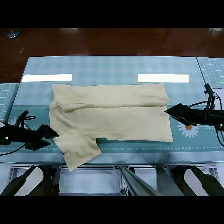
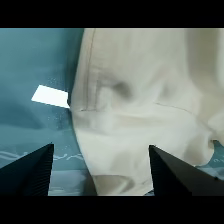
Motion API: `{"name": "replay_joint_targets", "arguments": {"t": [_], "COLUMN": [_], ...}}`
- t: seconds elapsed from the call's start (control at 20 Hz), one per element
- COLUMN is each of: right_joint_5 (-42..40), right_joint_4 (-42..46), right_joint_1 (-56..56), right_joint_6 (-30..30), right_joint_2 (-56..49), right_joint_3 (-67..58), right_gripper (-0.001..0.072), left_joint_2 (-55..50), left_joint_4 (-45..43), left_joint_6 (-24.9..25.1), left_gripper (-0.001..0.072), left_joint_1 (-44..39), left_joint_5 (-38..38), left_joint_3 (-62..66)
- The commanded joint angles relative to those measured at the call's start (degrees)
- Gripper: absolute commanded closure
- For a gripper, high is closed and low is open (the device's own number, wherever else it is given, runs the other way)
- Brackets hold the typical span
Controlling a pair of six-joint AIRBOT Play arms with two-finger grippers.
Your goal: Fold the shirts.
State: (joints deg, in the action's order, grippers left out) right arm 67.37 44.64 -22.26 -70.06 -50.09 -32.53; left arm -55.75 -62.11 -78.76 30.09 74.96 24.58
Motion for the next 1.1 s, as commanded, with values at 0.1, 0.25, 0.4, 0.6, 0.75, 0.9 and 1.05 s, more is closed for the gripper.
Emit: {"name": "replay_joint_targets", "arguments": {"t": [0.1,0.25,0.4,0.6,0.75,0.9,1.05], "right_joint_5": [1.73,2.34,2.38,3.02,3.67,6.78,9.81], "right_joint_4": [1.64,1.84,1.79,2.38,11.91,29.16,25.14], "right_joint_1": [-0.02,-0.02,-0.02,-0.57,-4.83,-6.19,-5.84], "right_joint_6": [-1.57,-2.58,-3.76,-4.70,-8.31,-21.55,-17.90], "right_joint_2": [0.55,0.55,0.55,0.55,0.55,0.55,0.33], "right_joint_3": [0.63,0.63,0.63,0.57,0.39,1.33,3.52], "right_gripper": [0.0084,0.0083,0.0083,0.0084,0.0084,0.0084,0.0085], "left_joint_2": [-0.15,-2.47,-4.63,-5.38,-5.35,-5.31,-5.31], "left_joint_4": [3.37,5.66,5.62,7.21,8.15,8.63,9.97], "left_joint_6": [1.64,3.28,3.23,3.15,6.16,6.14,6.32], "left_gripper": [0.0013,0.0013,0.0013,0.0640,0.0690,0.0690,0.0690], "left_joint_1": [-2.86,-8.87,-14.97,-18.43,-18.27,-18.27,-18.27], "left_joint_5": [-1.81,-3.23,-5.20,-8.52,-5.46,-5.35,-5.16], "left_joint_3": [-2.56,-3.85,-3.91,-3.85,-2.86,-2.60,-2.60]}}
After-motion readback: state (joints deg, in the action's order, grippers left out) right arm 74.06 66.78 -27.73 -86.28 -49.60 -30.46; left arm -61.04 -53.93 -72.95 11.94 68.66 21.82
